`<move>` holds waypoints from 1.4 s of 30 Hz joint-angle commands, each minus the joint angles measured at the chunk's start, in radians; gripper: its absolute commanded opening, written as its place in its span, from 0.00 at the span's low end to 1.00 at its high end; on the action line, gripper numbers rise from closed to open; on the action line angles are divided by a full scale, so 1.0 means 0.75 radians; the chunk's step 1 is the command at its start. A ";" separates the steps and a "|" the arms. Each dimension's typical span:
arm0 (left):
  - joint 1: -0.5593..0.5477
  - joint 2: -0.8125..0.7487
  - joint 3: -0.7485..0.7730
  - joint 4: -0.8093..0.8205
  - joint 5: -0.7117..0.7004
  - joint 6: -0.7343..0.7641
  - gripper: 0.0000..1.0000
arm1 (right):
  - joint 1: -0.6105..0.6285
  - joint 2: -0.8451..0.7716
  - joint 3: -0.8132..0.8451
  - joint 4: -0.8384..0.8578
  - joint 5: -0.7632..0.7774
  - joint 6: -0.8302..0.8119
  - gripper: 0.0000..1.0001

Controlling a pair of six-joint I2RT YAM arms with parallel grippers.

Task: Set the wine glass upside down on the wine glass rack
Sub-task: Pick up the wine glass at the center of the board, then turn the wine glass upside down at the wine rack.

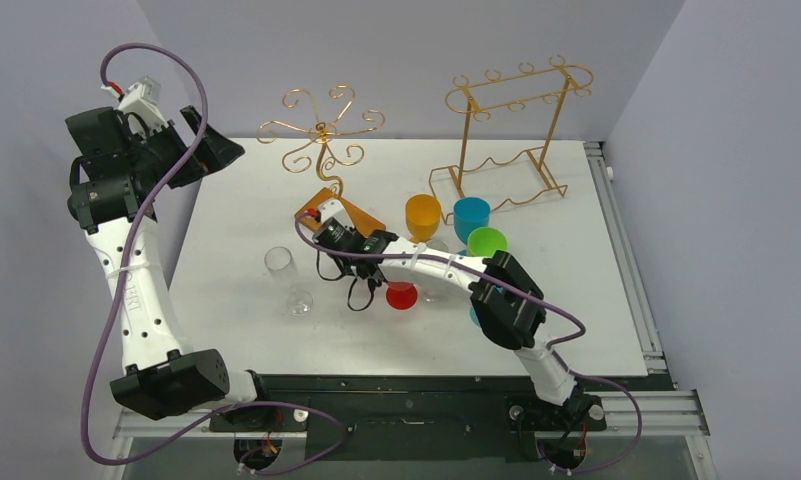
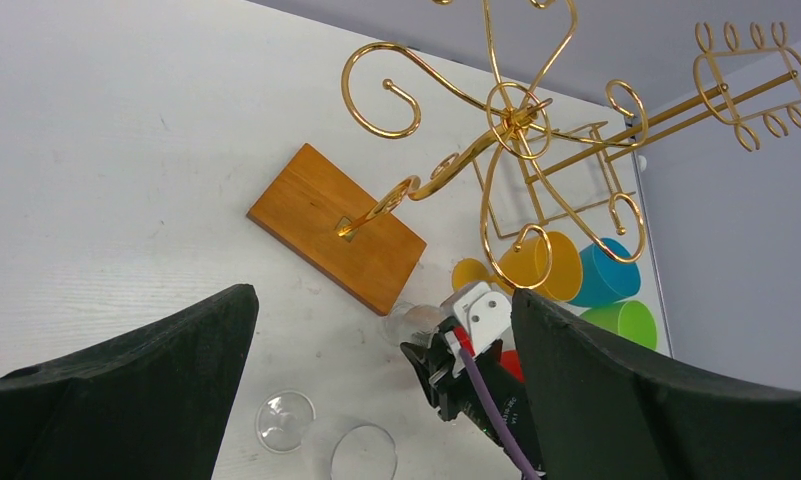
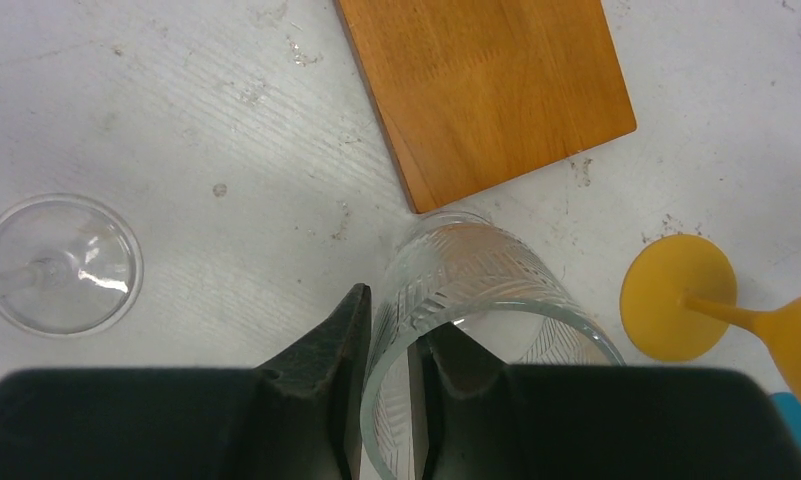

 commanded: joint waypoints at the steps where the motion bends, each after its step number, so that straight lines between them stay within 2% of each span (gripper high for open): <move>1: 0.012 -0.031 0.043 -0.016 0.055 0.027 0.96 | 0.007 -0.272 0.070 0.030 -0.003 -0.029 0.00; 7: 0.012 -0.053 0.013 -0.039 0.110 0.088 0.97 | 0.033 -0.498 0.042 0.035 -0.102 -0.027 0.00; 12: 0.007 -0.039 0.025 -0.133 0.210 0.218 1.00 | 0.043 -0.653 0.044 0.027 -0.179 -0.016 0.00; 13: 0.002 -0.036 0.033 -0.163 0.231 0.251 0.95 | 0.044 -0.677 0.055 0.030 -0.197 -0.014 0.00; 15: -0.036 -0.036 0.048 -0.230 0.255 0.331 0.92 | 0.043 -0.710 0.101 0.026 -0.246 -0.011 0.00; 21: -0.249 -0.090 0.048 -0.361 0.188 0.543 0.90 | 0.042 -0.697 0.251 0.036 -0.293 -0.007 0.00; 34: -0.377 -0.112 0.014 -0.379 0.294 0.600 0.90 | 0.006 -0.742 0.142 0.370 -0.405 0.159 0.00; 38: -0.415 -0.103 0.005 -0.363 0.260 0.589 0.85 | 0.006 -0.759 0.097 0.477 -0.434 0.210 0.00; 42: -0.415 -0.096 0.003 -0.340 0.267 0.580 0.76 | -0.001 -0.772 0.060 0.556 -0.507 0.263 0.00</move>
